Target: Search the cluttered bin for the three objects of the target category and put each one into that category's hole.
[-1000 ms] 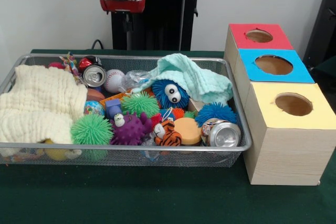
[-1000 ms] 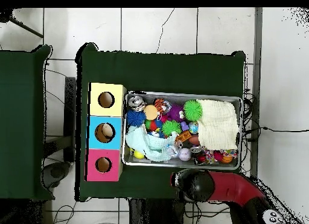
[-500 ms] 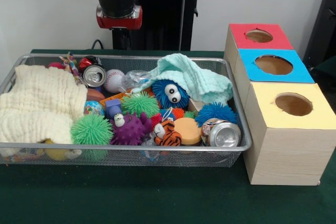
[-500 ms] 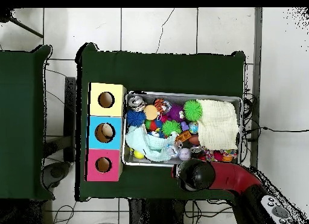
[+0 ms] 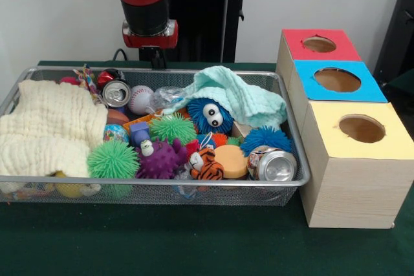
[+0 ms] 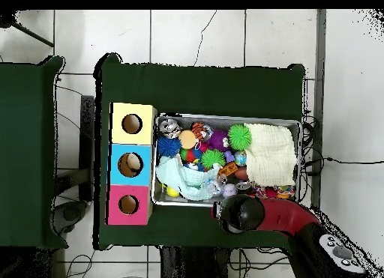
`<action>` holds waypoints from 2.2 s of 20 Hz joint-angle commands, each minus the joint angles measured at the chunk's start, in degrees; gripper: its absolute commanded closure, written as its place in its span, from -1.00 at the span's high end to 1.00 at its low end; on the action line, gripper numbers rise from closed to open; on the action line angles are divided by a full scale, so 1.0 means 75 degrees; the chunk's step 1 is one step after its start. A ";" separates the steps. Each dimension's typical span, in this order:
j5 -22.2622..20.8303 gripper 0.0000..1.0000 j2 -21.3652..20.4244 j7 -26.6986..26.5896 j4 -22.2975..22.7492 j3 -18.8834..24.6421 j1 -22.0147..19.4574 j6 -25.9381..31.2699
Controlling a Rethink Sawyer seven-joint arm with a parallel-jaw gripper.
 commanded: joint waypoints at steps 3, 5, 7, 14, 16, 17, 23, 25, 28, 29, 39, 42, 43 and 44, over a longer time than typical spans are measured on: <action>-0.0534 -1.00 0.0464 -0.0191 -0.0923 0.0425 -0.0002 -0.0653; -0.0553 -1.00 0.0463 -0.0193 -0.0939 0.0423 0.0009 -0.0618; -0.0591 -1.00 0.0473 -0.0208 -0.0925 0.0423 0.0005 -0.0602; -0.0524 -1.00 0.0532 -0.0281 -0.1072 0.0443 0.0027 -0.0171; -0.0442 -1.00 0.0509 -0.0290 -0.1097 0.0462 0.0020 -0.0046; -0.0421 -1.00 0.0490 -0.0316 -0.1106 0.0473 0.0016 0.0018; -0.0292 -1.00 0.0390 -0.0568 -0.1243 0.0567 0.0017 0.0539; -0.0219 -1.00 0.0357 -0.0638 -0.1316 0.0614 0.0016 0.0723; -0.0125 -1.00 0.0334 -0.0662 -0.1415 0.0629 0.0035 0.0988; -0.0102 -1.00 0.0316 -0.0669 -0.1423 0.0637 0.0032 0.1056; -0.0040 -1.00 0.0286 -0.0498 -0.1655 0.0685 0.0063 0.1262; -0.0001 -1.00 0.0272 -0.0447 -0.1748 0.0698 0.0090 0.1340; 0.0015 -1.00 0.0277 -0.0450 -0.1791 0.0708 0.0095 0.1378; 0.0021 -1.00 0.0277 -0.0442 -0.1822 0.0713 0.0106 0.1391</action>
